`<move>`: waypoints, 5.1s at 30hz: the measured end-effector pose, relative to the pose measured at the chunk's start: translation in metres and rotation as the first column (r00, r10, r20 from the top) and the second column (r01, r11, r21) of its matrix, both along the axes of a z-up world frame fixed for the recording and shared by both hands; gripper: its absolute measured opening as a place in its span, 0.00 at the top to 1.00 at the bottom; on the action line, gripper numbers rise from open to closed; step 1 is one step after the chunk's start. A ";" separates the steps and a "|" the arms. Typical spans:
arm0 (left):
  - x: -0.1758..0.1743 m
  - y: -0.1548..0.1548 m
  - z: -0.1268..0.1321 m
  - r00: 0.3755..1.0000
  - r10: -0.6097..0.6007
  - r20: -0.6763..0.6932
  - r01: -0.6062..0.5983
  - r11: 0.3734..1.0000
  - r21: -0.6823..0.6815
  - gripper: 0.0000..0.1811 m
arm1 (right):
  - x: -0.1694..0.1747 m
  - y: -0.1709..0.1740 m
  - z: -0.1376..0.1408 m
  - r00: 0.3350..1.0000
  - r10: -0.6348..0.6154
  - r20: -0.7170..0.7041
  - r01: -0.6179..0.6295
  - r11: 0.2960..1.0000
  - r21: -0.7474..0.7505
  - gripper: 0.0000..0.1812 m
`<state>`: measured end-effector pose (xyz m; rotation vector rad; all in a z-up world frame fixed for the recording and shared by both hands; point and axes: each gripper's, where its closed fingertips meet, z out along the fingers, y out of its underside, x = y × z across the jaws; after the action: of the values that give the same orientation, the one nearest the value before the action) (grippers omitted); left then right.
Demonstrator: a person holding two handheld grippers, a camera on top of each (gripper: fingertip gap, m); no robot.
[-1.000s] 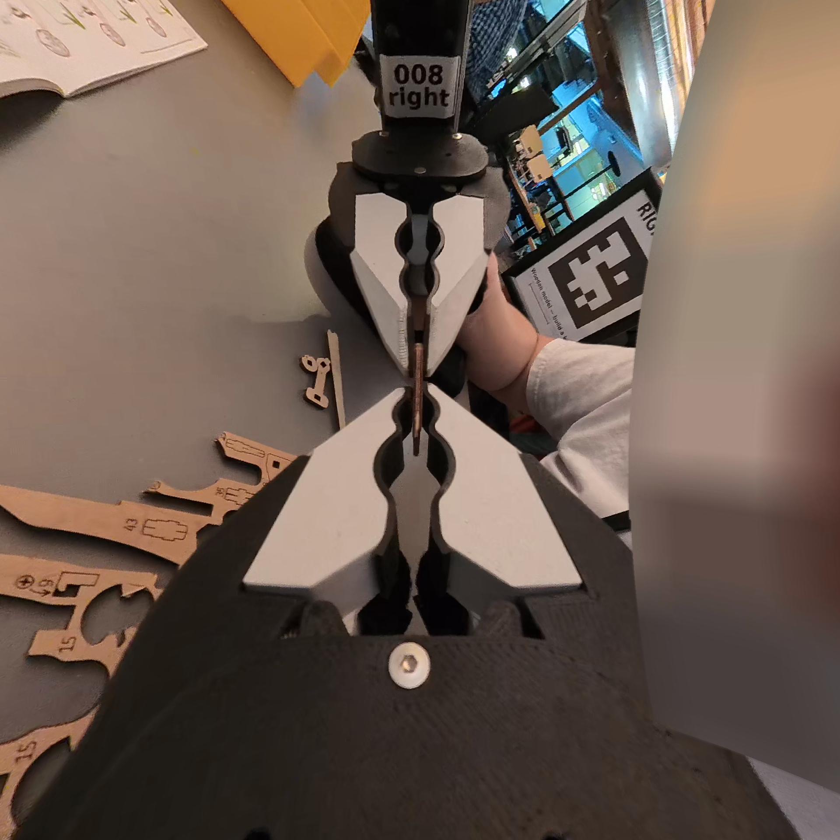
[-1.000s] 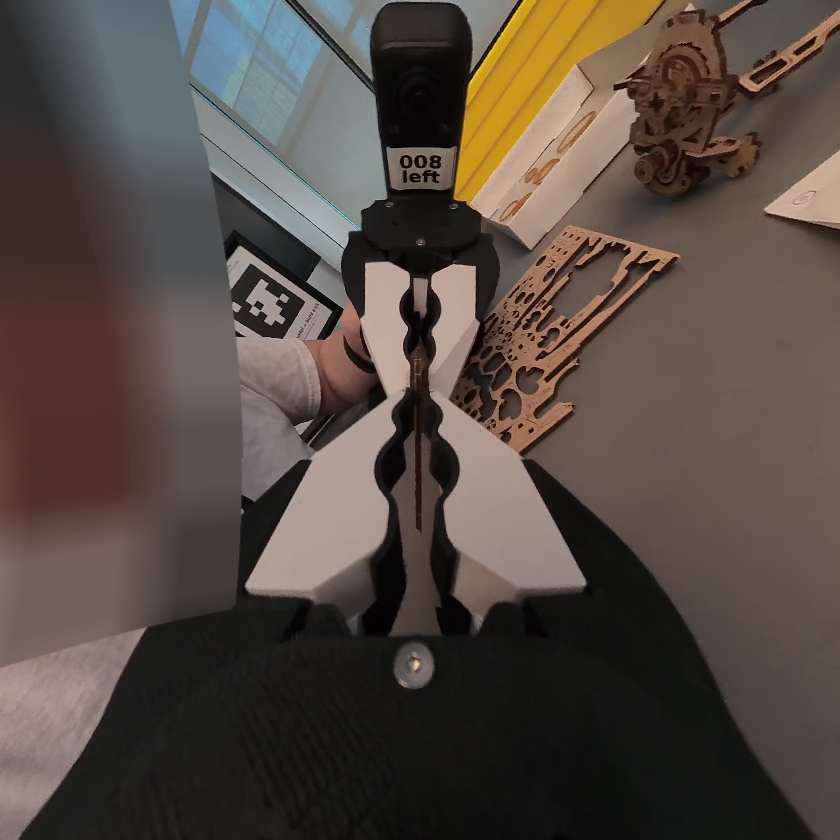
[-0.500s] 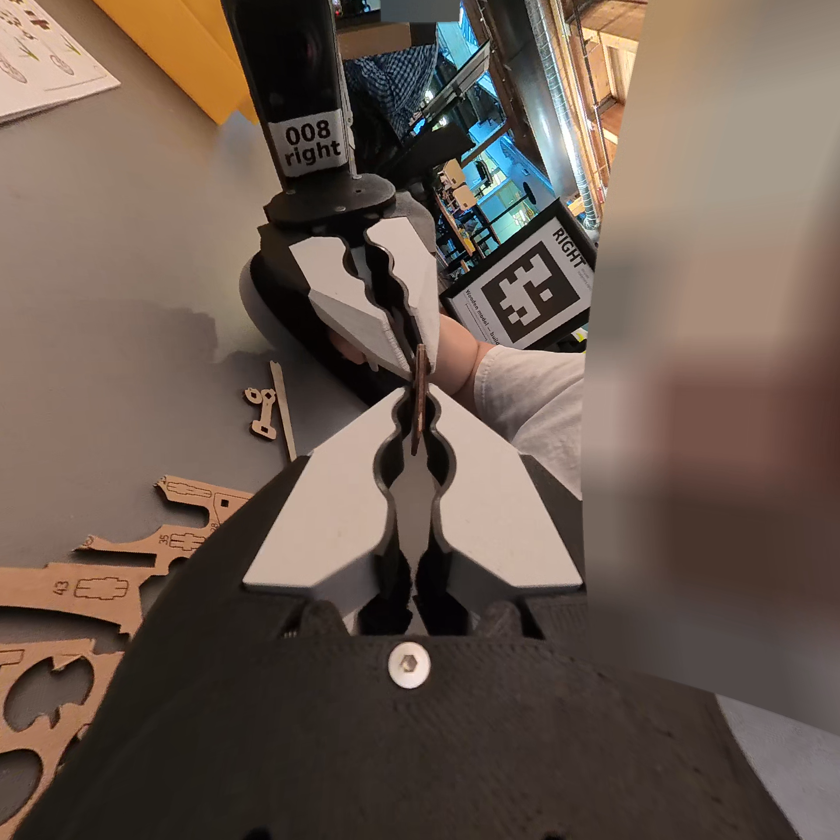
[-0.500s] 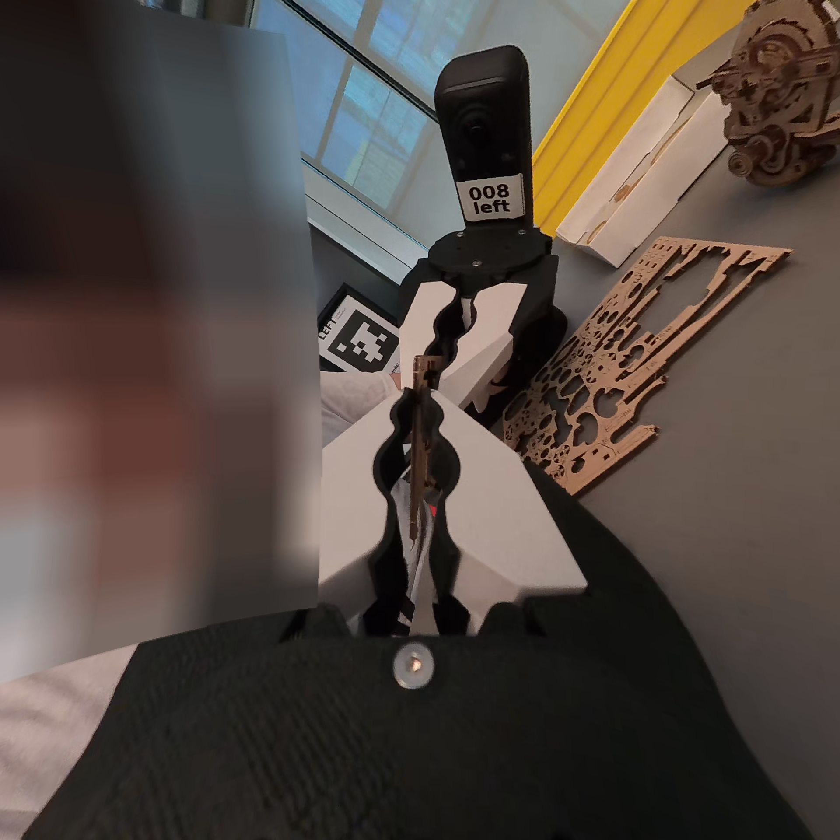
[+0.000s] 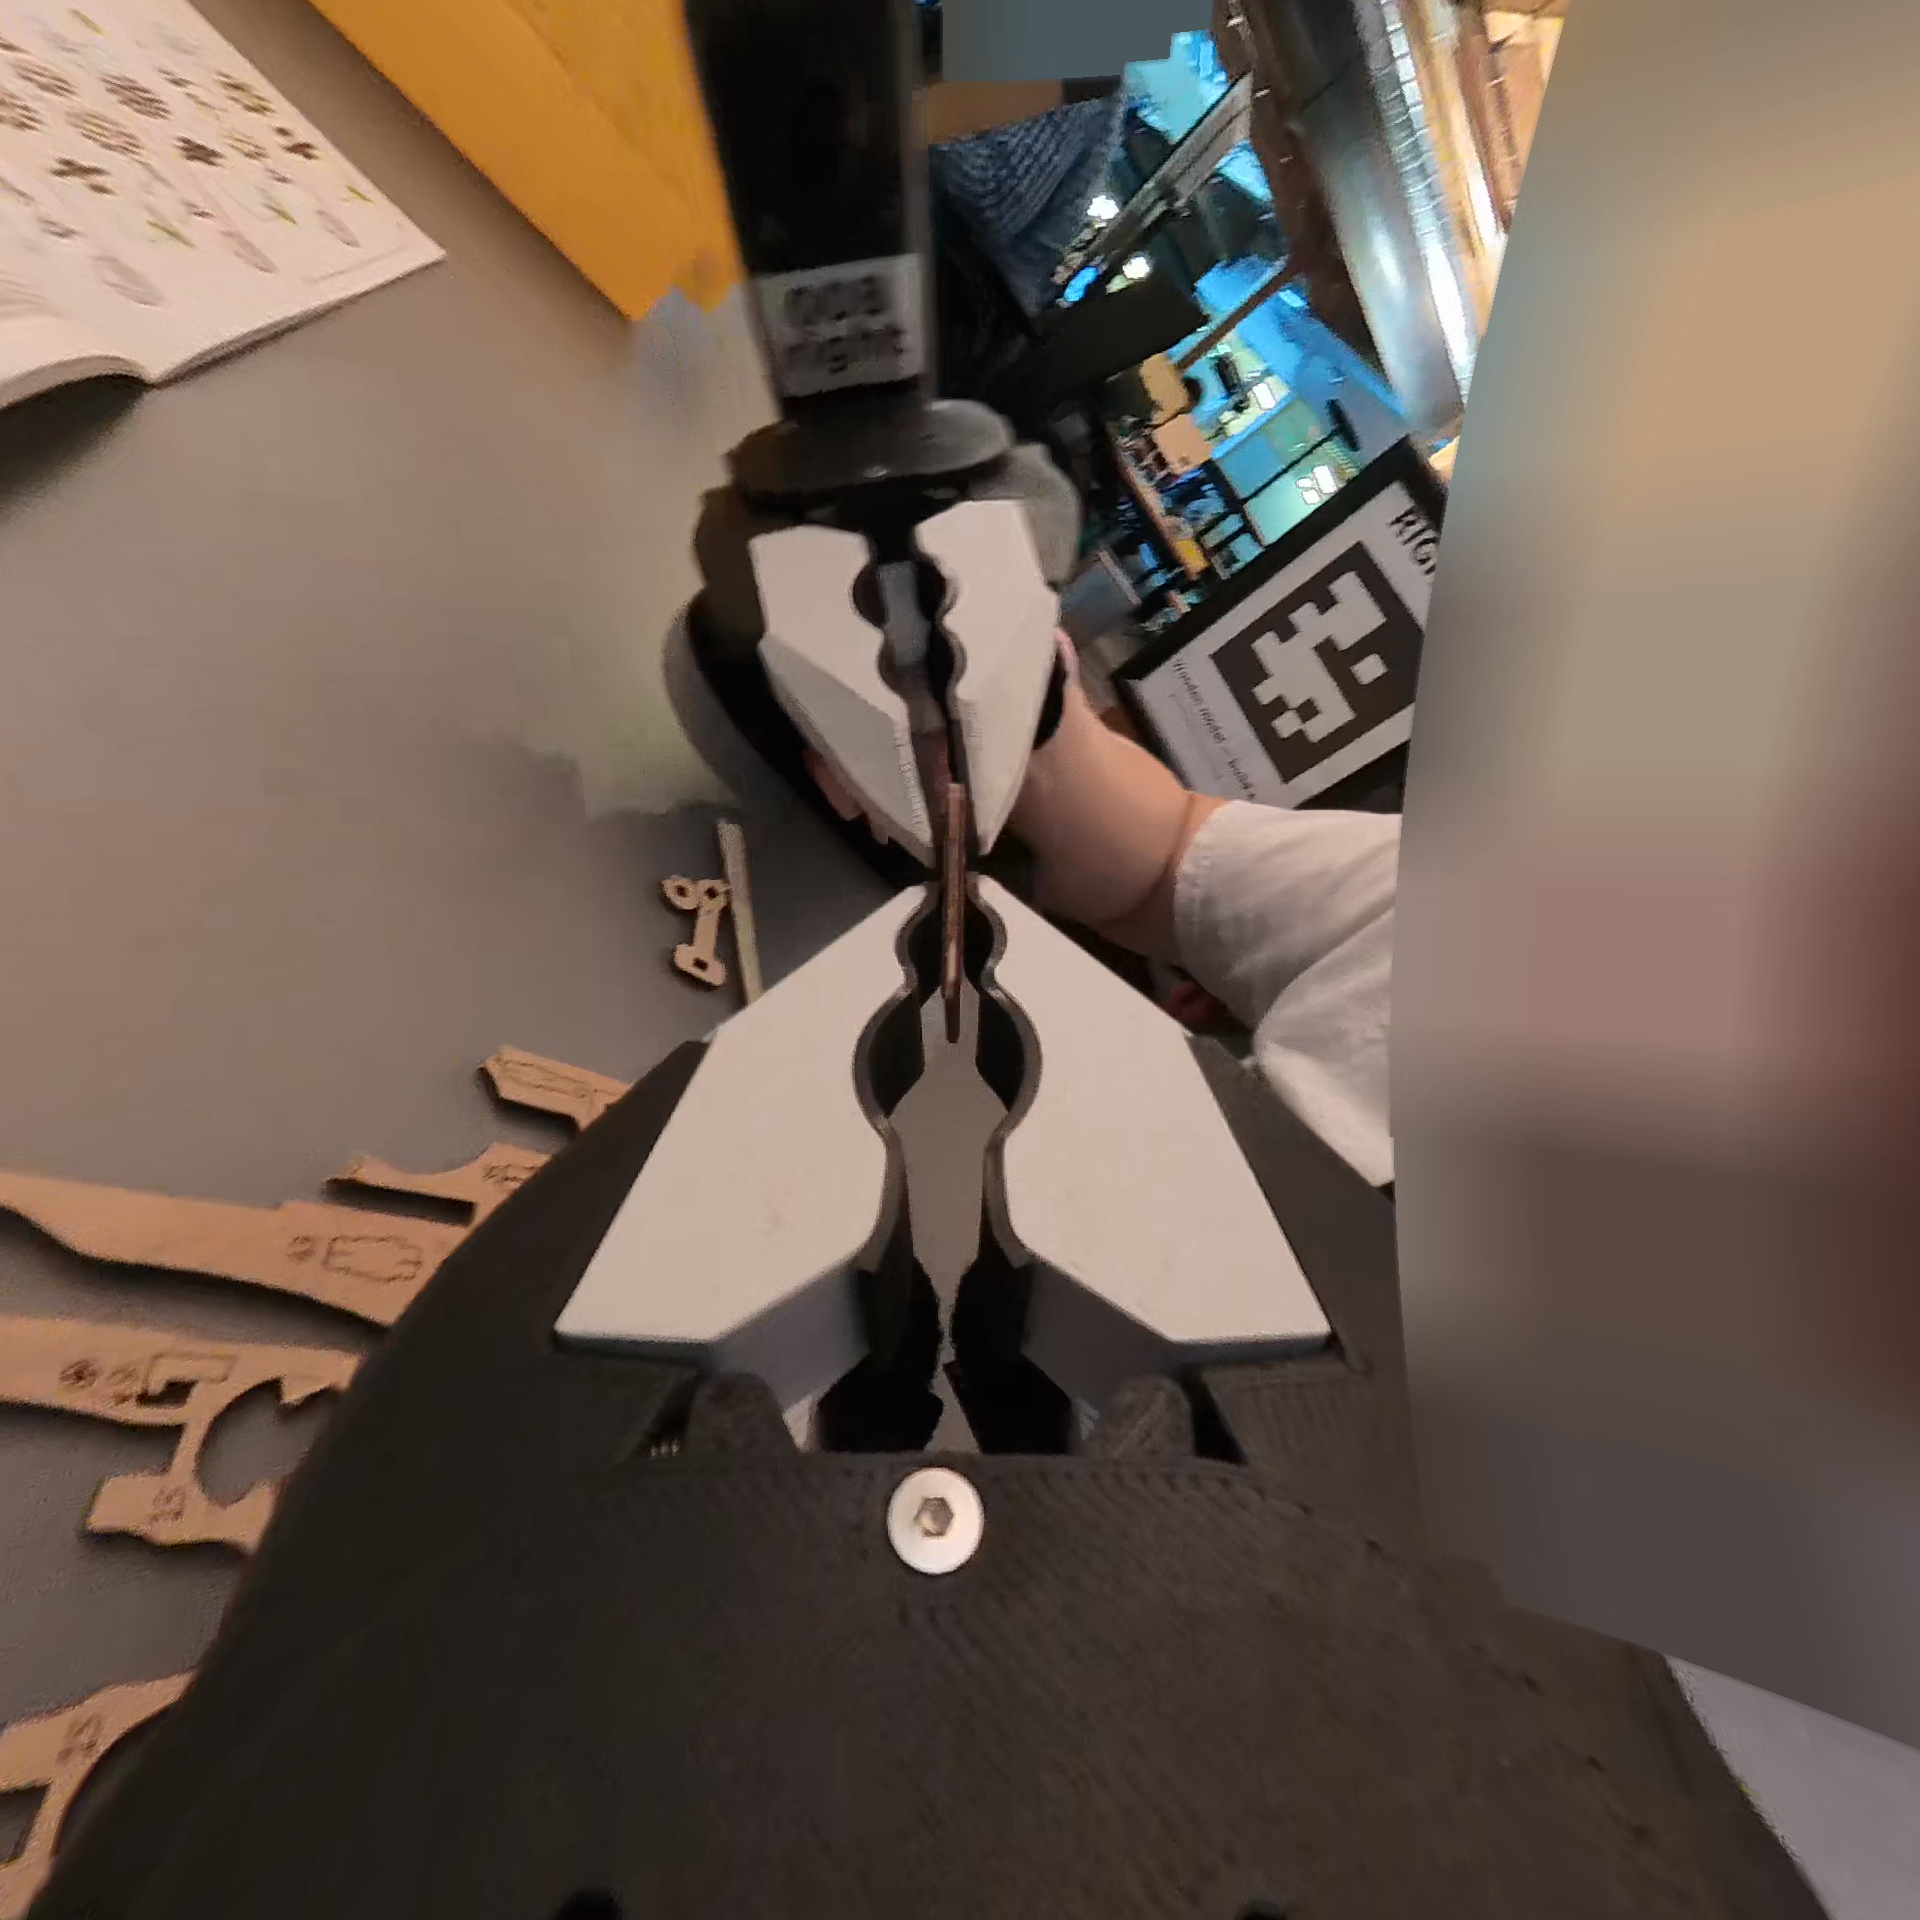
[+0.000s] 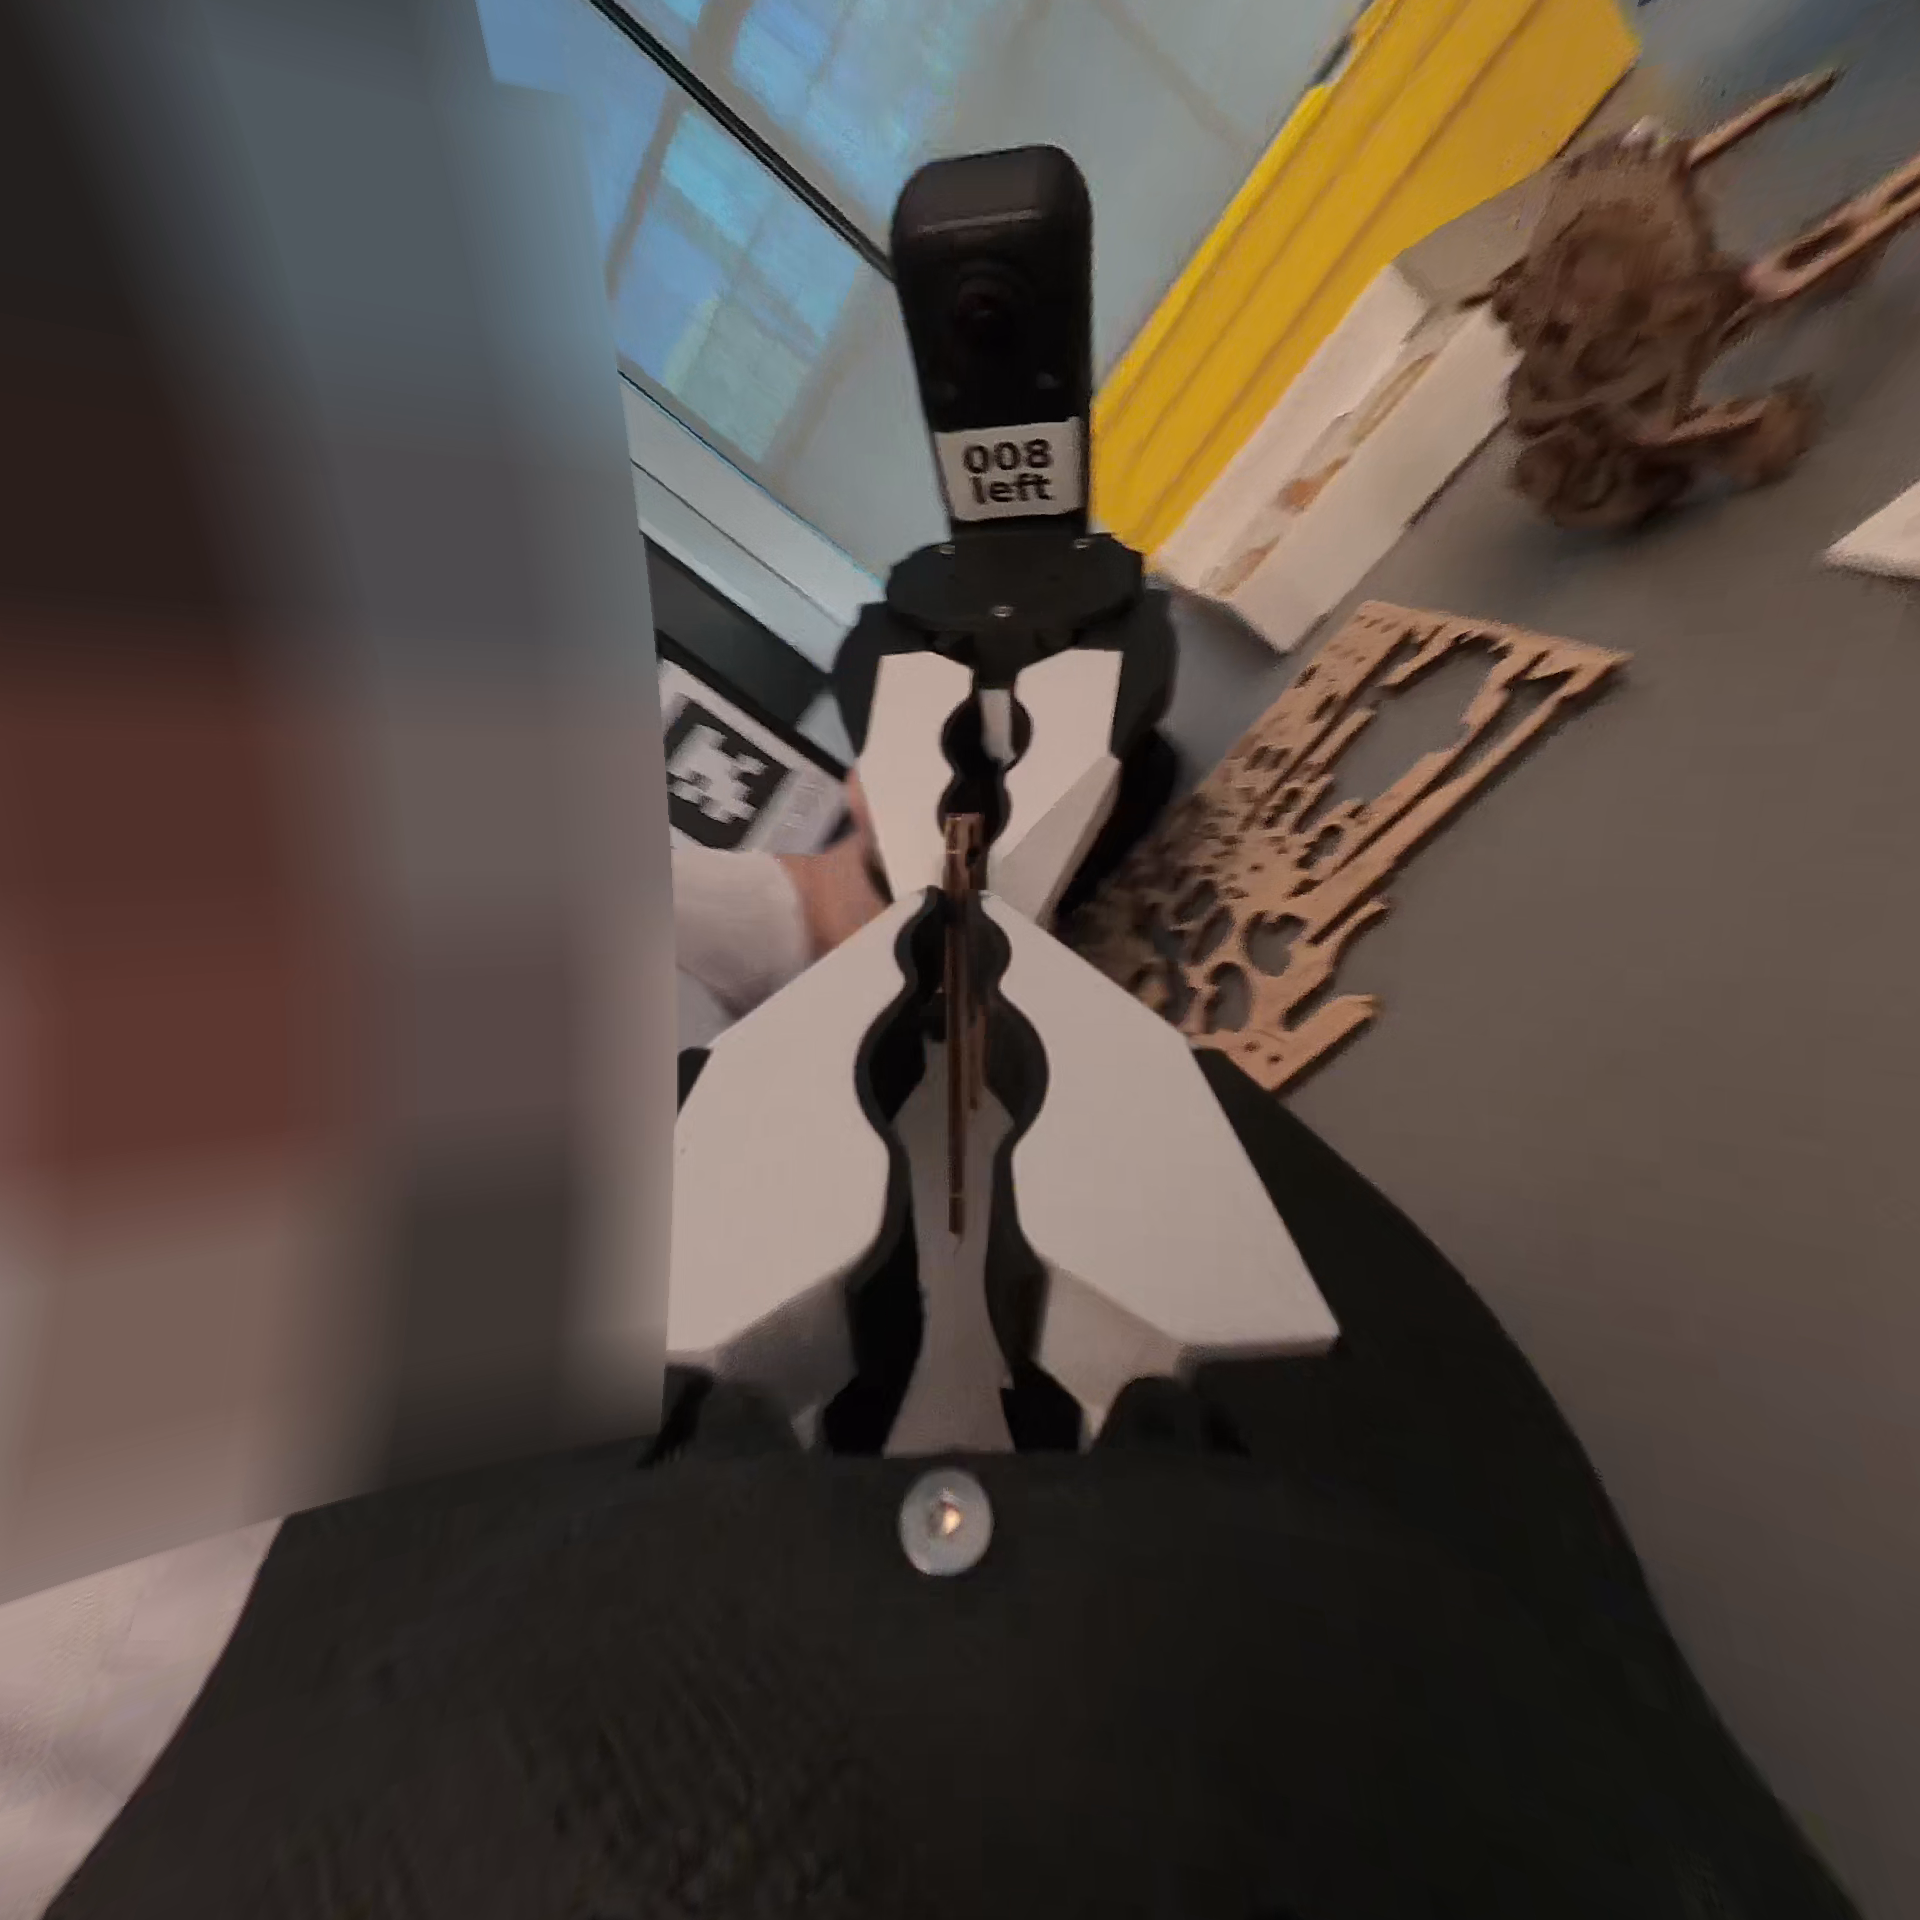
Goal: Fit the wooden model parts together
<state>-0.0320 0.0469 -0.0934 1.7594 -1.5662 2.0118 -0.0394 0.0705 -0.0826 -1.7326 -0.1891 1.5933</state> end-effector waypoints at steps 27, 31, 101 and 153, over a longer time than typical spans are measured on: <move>0.003 0.004 -0.024 0.993 0.084 -0.079 -0.074 0.989 0.130 1.00 | 0.003 -0.002 -0.029 0.885 -0.129 0.446 0.045 0.980 0.194 1.00; 0.005 0.008 -0.029 0.985 0.142 -0.101 -0.122 0.975 0.188 0.99 | 0.005 0.002 -0.034 0.836 -0.187 0.517 0.074 0.970 0.231 1.00; 0.010 0.017 -0.020 0.986 0.150 -0.079 -0.144 0.987 0.072 1.00 | 0.017 0.010 -0.022 0.928 -0.210 0.309 0.179 0.976 0.128 0.99; 0.014 0.018 -0.043 0.968 0.219 -0.124 -0.183 0.950 0.253 1.00 | 0.016 0.015 -0.043 0.806 -0.272 0.526 0.197 0.961 0.194 0.99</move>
<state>-0.0181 0.0652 -0.1367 2.1865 -1.7048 1.7741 -0.0231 0.0856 -0.1251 -1.9834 -0.3338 0.8507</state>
